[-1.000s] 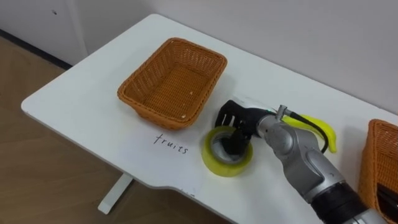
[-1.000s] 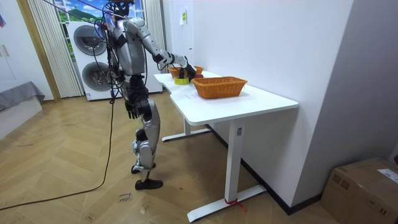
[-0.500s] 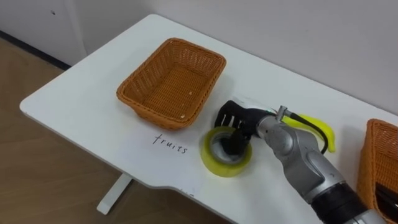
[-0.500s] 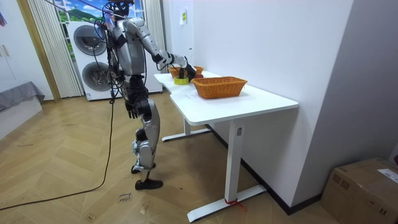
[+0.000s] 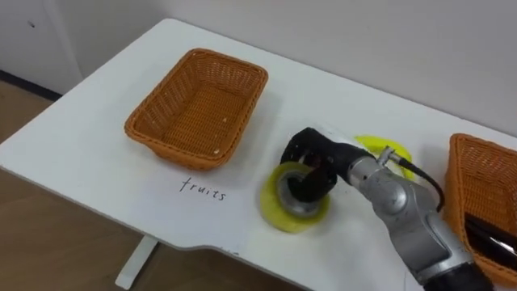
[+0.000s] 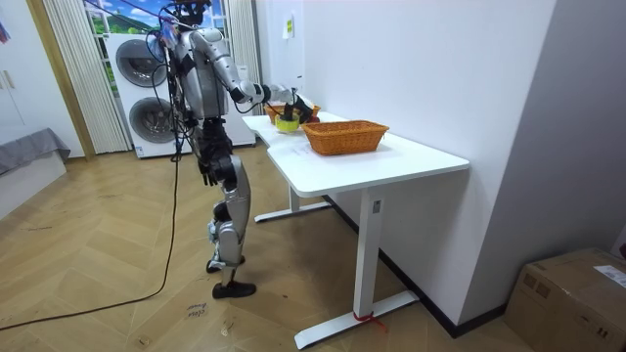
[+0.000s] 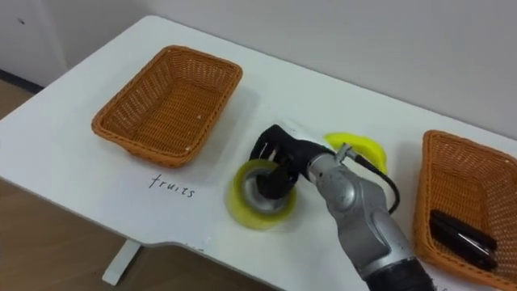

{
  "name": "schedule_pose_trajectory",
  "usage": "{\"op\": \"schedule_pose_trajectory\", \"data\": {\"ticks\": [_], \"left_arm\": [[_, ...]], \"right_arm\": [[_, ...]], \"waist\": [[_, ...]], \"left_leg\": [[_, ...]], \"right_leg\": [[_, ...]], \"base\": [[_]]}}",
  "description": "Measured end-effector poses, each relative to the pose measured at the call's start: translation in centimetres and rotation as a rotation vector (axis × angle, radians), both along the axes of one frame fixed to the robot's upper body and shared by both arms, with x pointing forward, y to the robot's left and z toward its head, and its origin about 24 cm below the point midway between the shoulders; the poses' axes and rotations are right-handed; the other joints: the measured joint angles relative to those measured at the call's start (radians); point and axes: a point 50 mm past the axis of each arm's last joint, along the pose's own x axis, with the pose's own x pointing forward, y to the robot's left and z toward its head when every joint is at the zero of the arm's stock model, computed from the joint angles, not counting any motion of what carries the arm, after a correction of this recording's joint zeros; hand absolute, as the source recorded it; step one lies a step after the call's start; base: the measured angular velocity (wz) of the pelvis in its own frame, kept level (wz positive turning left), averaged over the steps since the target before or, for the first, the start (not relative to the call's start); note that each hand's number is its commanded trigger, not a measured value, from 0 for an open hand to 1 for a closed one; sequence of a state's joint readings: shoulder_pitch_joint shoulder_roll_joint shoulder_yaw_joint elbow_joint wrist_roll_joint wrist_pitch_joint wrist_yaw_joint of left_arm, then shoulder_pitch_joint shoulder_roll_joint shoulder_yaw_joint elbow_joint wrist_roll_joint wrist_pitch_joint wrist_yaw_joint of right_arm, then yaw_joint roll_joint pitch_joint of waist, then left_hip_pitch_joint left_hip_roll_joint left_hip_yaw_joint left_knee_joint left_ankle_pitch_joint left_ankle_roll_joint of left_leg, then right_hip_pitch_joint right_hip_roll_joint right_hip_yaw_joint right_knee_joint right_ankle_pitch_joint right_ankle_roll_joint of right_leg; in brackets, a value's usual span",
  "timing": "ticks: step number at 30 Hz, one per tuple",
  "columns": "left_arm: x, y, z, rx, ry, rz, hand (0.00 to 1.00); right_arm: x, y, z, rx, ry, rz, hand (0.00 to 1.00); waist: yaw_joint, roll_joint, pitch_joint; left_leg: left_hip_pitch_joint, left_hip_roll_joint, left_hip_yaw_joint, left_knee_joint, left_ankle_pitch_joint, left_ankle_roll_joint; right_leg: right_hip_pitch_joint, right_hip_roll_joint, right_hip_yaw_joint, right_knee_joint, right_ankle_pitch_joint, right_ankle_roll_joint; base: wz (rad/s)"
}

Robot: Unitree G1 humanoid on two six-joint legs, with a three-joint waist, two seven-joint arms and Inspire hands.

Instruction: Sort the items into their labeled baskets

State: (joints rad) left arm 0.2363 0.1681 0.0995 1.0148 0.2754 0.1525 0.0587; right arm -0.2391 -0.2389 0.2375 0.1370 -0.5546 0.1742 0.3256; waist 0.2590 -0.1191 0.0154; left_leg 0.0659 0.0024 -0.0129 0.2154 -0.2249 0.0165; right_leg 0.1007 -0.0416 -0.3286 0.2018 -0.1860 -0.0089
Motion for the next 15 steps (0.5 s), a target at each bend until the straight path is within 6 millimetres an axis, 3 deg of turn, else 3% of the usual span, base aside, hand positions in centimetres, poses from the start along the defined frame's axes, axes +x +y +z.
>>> {"op": "schedule_pose_trajectory", "data": {"ticks": [5,15], "left_arm": [[-1.6,0.2,0.0,-0.001,0.029,0.032,0.00],[-1.8,0.7,0.1,-0.005,0.004,0.065,0.00]], "right_arm": [[-0.2,-0.9,2.2,0.082,-0.140,-0.054,1.00],[-0.1,-1.9,4.1,0.155,-0.235,-0.087,1.00]], "waist": [[-0.029,0.001,-0.0085],[-0.045,-0.001,-0.0115]], "left_leg": [[0.011,0.000,0.008,-0.009,0.000,-0.001],[0.013,0.003,0.006,-0.009,0.000,0.000]], "right_leg": [[0.004,0.004,0.004,0.000,0.000,0.000],[0.000,0.002,0.014,0.000,0.000,0.000]], "base": [[-0.04],[-0.01]]}}
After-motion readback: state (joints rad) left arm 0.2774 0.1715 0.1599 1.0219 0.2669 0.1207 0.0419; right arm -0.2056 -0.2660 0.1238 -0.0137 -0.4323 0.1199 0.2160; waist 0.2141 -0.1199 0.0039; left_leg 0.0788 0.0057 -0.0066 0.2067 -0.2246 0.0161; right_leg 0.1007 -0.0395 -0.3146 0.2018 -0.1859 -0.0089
